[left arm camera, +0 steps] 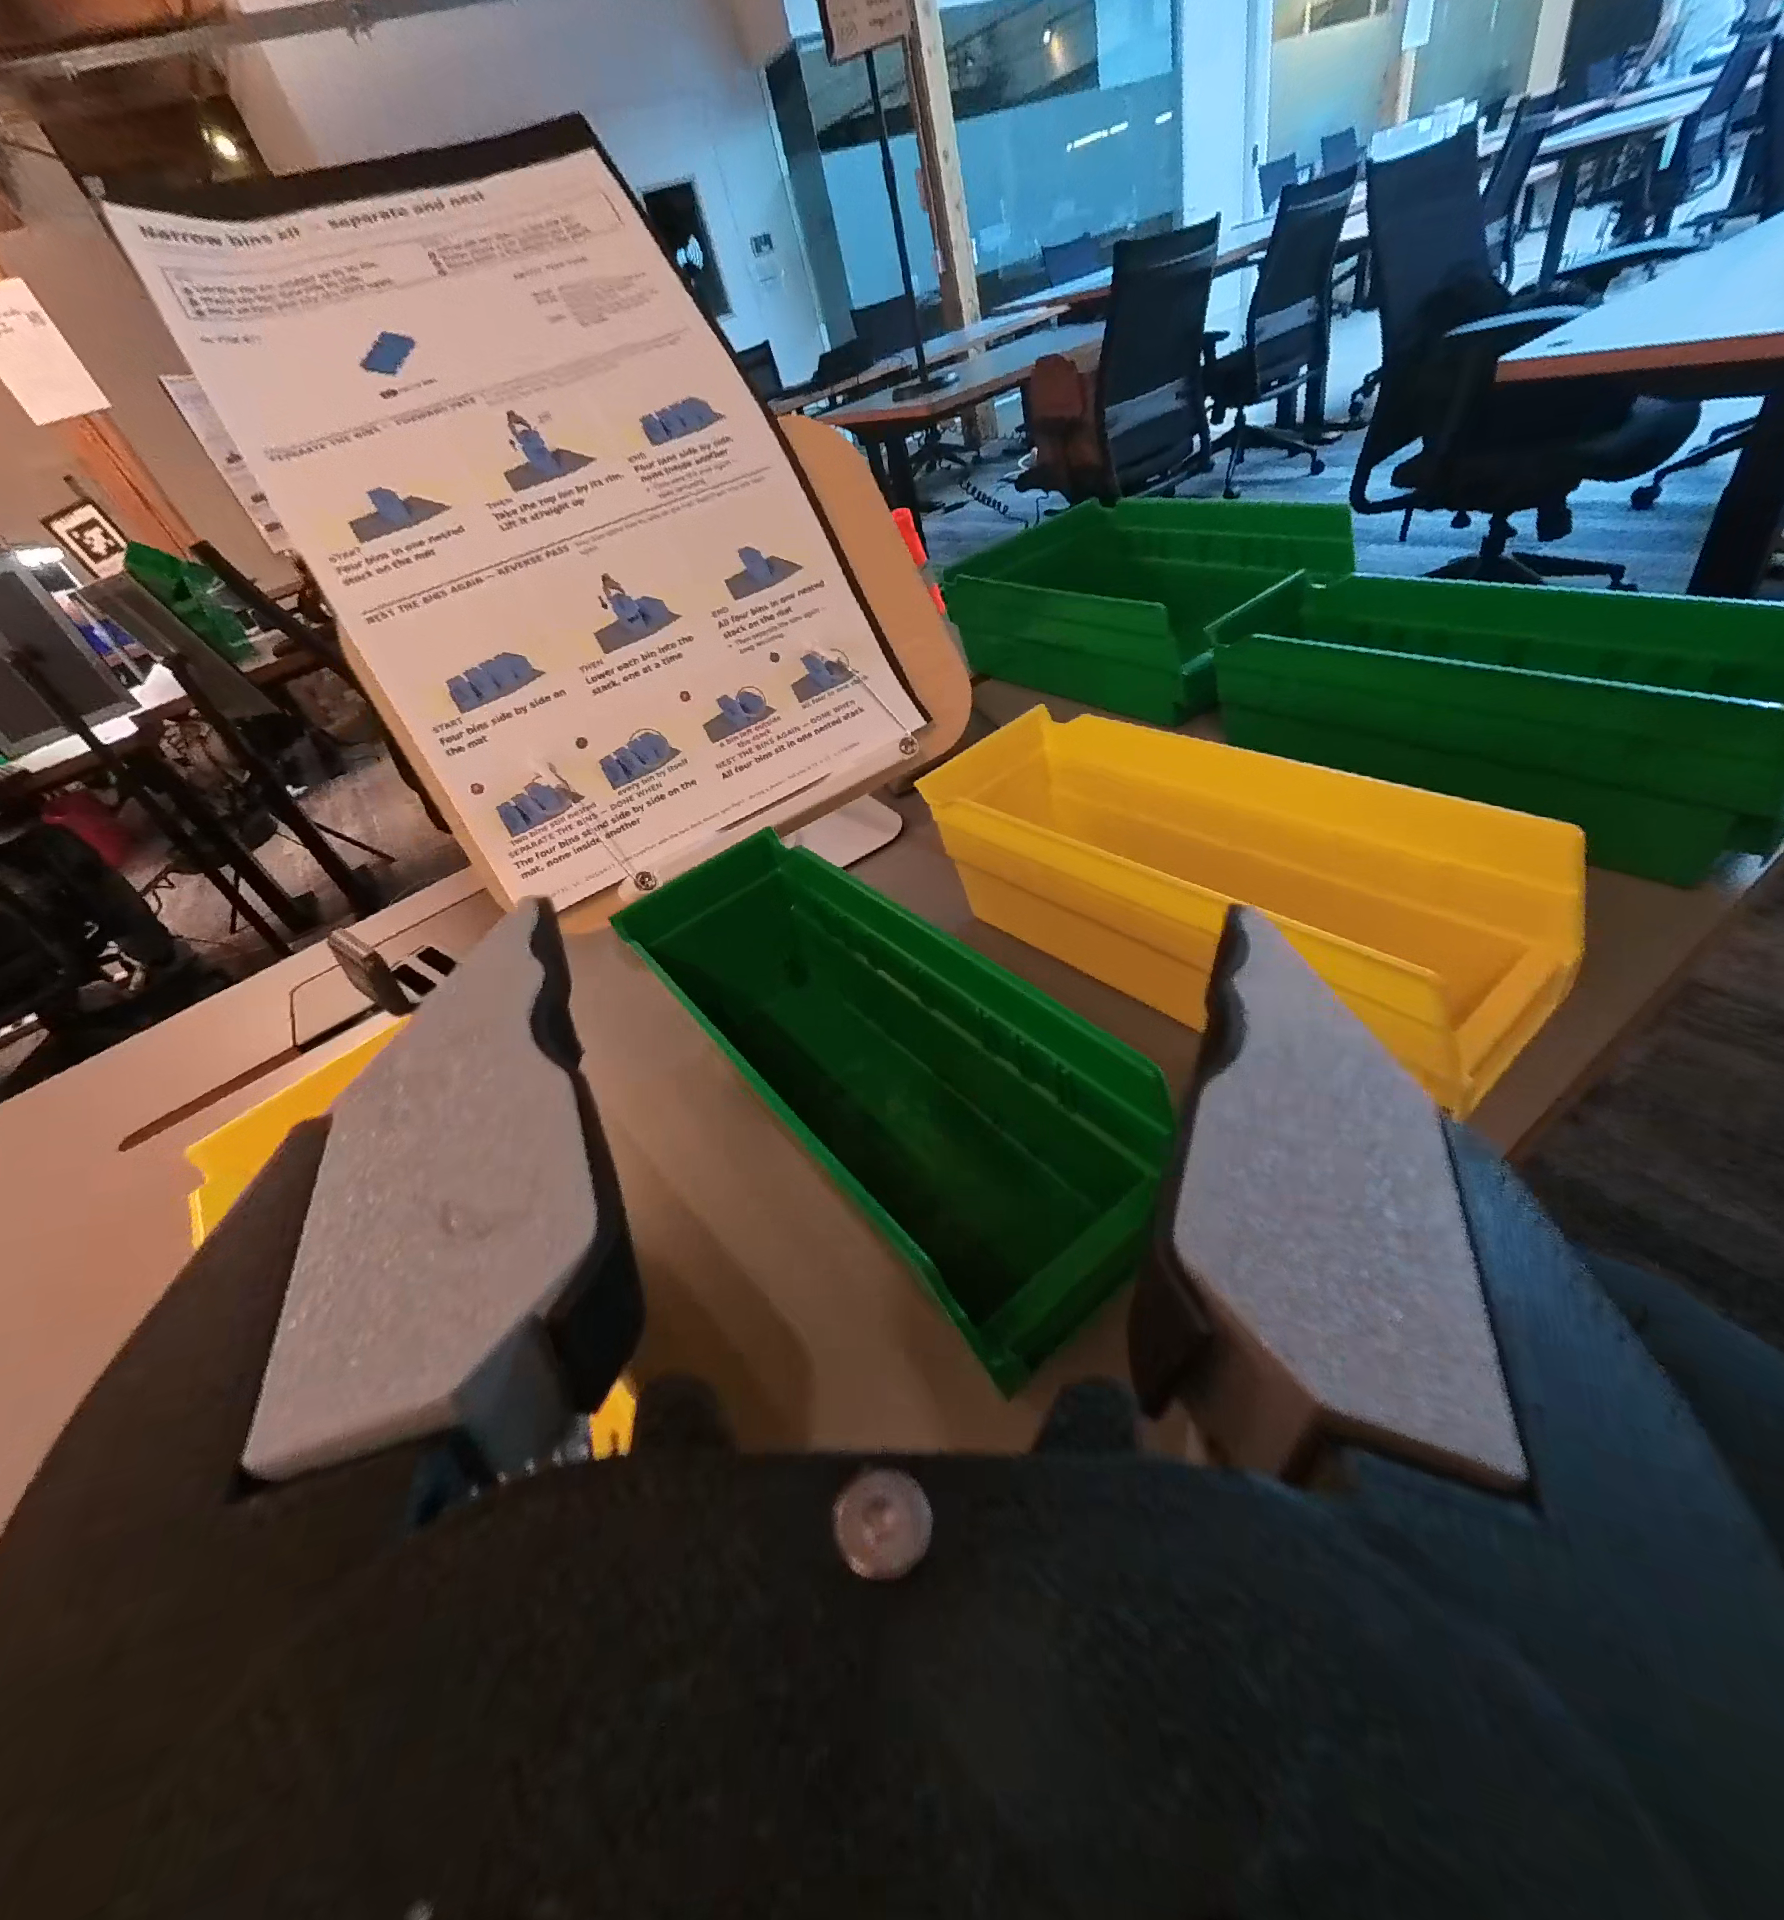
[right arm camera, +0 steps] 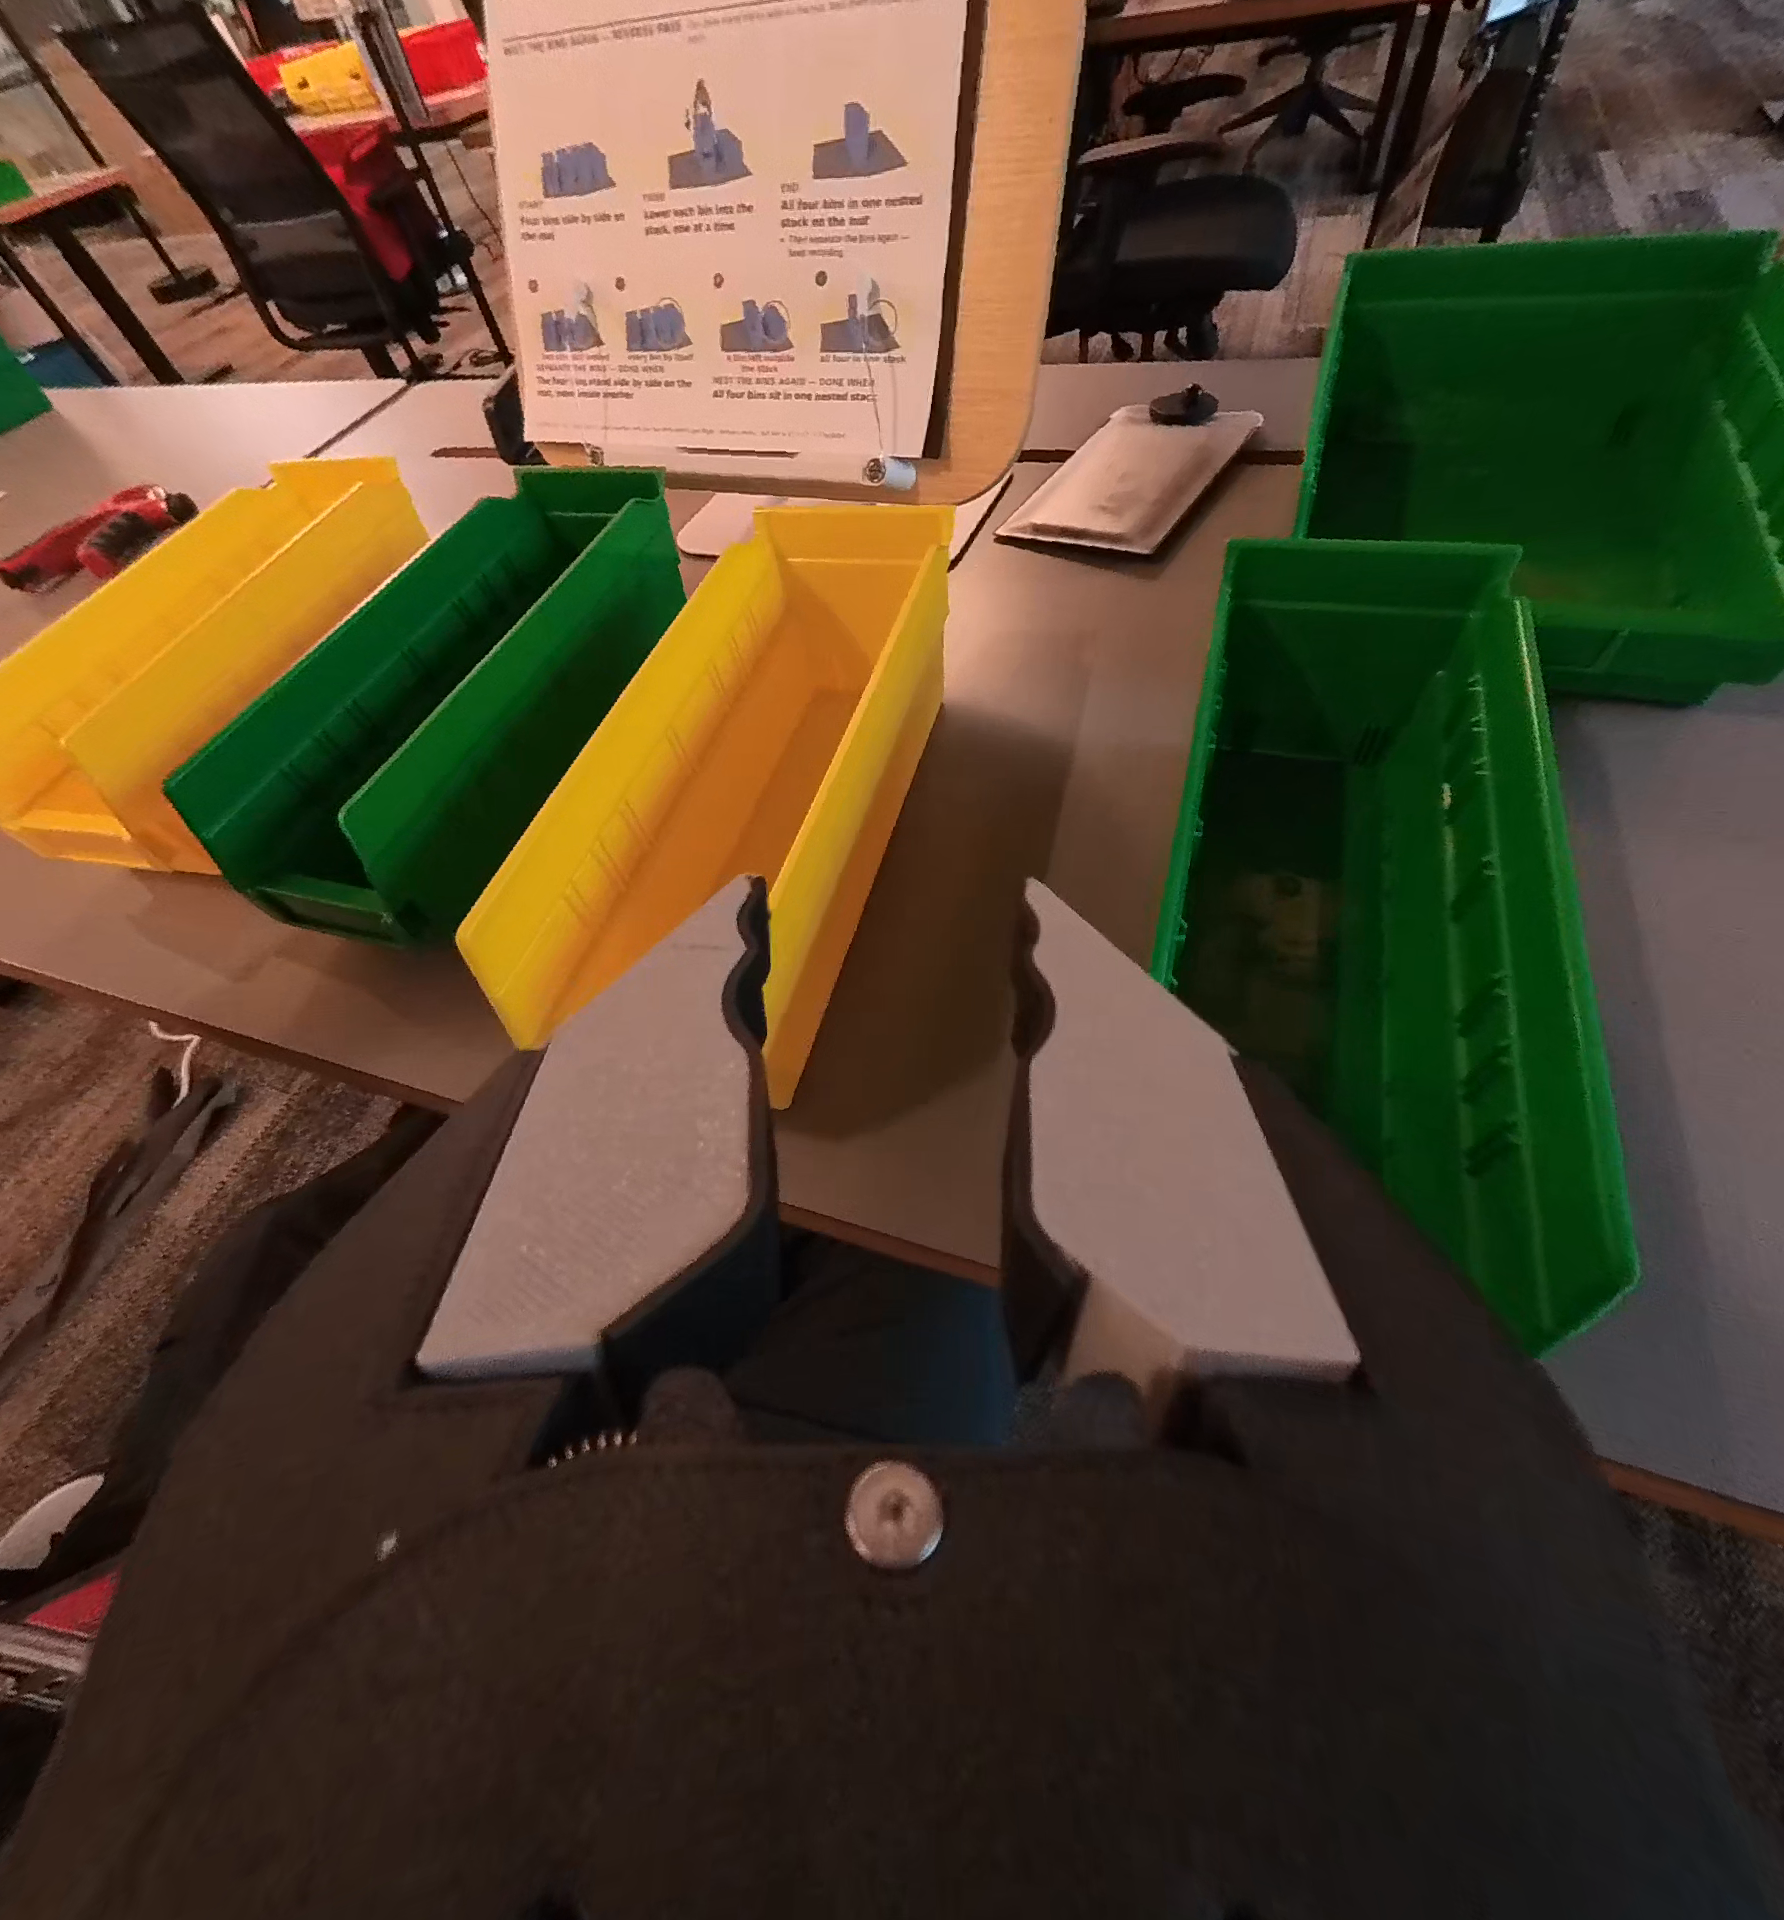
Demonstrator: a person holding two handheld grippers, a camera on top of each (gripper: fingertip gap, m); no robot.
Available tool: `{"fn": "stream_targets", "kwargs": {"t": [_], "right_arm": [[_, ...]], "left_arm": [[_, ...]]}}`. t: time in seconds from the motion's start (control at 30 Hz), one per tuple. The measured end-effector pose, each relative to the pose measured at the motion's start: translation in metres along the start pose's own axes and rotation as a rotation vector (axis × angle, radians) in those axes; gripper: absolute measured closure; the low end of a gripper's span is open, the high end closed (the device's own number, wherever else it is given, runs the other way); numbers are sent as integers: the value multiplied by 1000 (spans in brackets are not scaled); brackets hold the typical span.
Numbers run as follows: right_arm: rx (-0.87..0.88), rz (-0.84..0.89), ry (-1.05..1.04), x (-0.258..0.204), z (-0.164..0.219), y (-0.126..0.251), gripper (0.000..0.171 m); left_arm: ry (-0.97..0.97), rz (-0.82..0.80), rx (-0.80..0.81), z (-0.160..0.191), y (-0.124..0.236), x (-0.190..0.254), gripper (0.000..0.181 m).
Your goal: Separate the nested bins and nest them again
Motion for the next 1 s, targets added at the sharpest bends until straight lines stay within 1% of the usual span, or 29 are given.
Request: {"fn": "stream_targets", "kwargs": {"t": [0.13, 0.27, 0.3, 0.33, 0.37, 0.4, 0.5, 0.57, 0.6, 0.67, 0.73, 0.77, 0.8, 1.0], "right_arm": [[4, 4, 5, 0, -1, 2, 132], [-2, -1, 6, -1, 0, 1, 133], [-7, -4, 8, -1, 1, 0, 133], [-13, -8, 9, -2, 2, -1, 132], [-20, -11, 11, -3, 3, -1, 132], [-25, -11, 15, -3, 4, -2, 132], [-26, -11, 20, -3, 4, -1, 132], [-24, -13, 18, -3, 4, -1, 131], [-24, -12, 15, -2, 4, -1, 131], [-24, -13, 9, -1, 5, -1, 131], [-27, -16, 6, -2, 6, -2, 130], [-29, -16, 8, -2, 6, -2, 130], [-30, -15, 10, -2, 6, -2, 130], [-43, -13, 24, -4, 8, -5, 130]], "left_arm": [[-1, 5, -7, 1, 0, -1, 58], [-6, -11, -53, 10, -5, -2, 56], [-13, -34, -55, 11, -6, -4, 64], [-31, -33, -73, 14, -7, -3, 67], [-43, -32, -82, 15, -8, -2, 61], [-45, -39, -70, 14, -8, -2, 60], [-8, -66, -35, 7, -7, -6, 84], [-9, -71, -38, 8, -7, -8, 85], [-21, -72, -43, 8, -6, -9, 89], [-50, -50, -32, 7, -5, -6, 109], [-63, -22, -6, 2, -1, -1, 115], [-83, 0, 3, 1, 0, 2, 123], [-106, 15, 9, 1, 2, 5, 128], [-120, 1, -6, 4, 1, 4, 127]]}}
Point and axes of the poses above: each gripper's, where its closed fingertips meet, y back along the fingers, z out of its underside, x = y × z across the jaws, the point moved 2 cm from there along y, back along the fingers, and after that the axes turned 12 degrees about y, right-handed, at the moved point
